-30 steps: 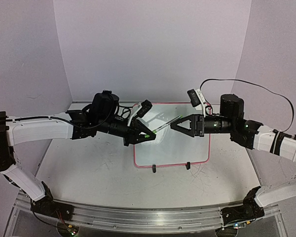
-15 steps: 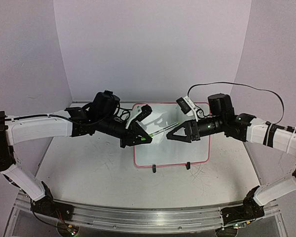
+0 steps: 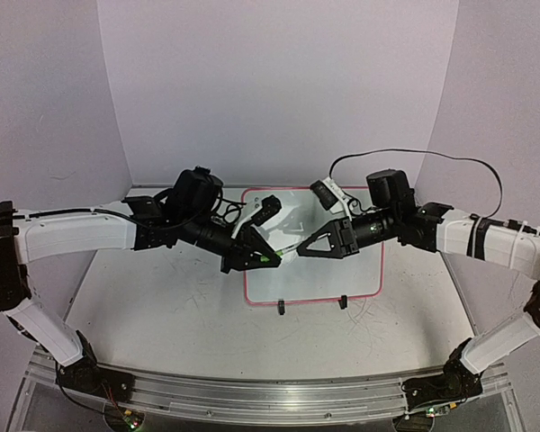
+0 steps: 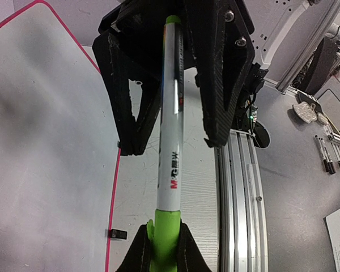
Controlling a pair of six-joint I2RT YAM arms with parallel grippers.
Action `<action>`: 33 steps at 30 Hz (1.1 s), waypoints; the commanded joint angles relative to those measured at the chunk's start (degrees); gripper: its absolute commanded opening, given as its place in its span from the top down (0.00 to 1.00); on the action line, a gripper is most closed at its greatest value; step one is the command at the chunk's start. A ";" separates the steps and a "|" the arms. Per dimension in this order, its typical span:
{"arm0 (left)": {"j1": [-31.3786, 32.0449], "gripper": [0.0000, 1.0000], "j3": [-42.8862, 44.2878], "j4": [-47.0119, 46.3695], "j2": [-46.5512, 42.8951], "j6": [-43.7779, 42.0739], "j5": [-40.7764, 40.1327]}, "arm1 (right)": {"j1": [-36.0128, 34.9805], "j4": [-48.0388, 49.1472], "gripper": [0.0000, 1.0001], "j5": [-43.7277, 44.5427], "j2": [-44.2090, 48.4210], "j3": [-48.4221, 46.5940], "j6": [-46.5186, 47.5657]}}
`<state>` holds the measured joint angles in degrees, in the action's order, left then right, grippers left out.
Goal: Write a sentence on the whiteboard
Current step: Open the pen cap from the whiteboard marker.
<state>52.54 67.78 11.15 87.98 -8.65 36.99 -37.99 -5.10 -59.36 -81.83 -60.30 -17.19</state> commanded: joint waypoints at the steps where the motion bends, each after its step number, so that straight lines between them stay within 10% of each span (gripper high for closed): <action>1: 0.31 1.00 3.94 0.40 0.52 -0.67 1.08 | -0.35 2.49 0.57 -1.70 -1.15 -2.37 -0.15; 20: 0.63 1.00 4.92 0.43 2.35 0.65 -1.66 | -2.80 4.38 0.71 -1.65 -4.72 -3.92 -1.05; 33: 0.63 1.00 2.05 -0.40 -1.65 1.00 -6.44 | -2.83 4.33 0.61 2.20 -0.78 -1.13 -0.40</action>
<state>52.84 69.71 15.14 89.74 -8.48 32.40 -39.44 -2.93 -57.90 -85.44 -61.88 -18.13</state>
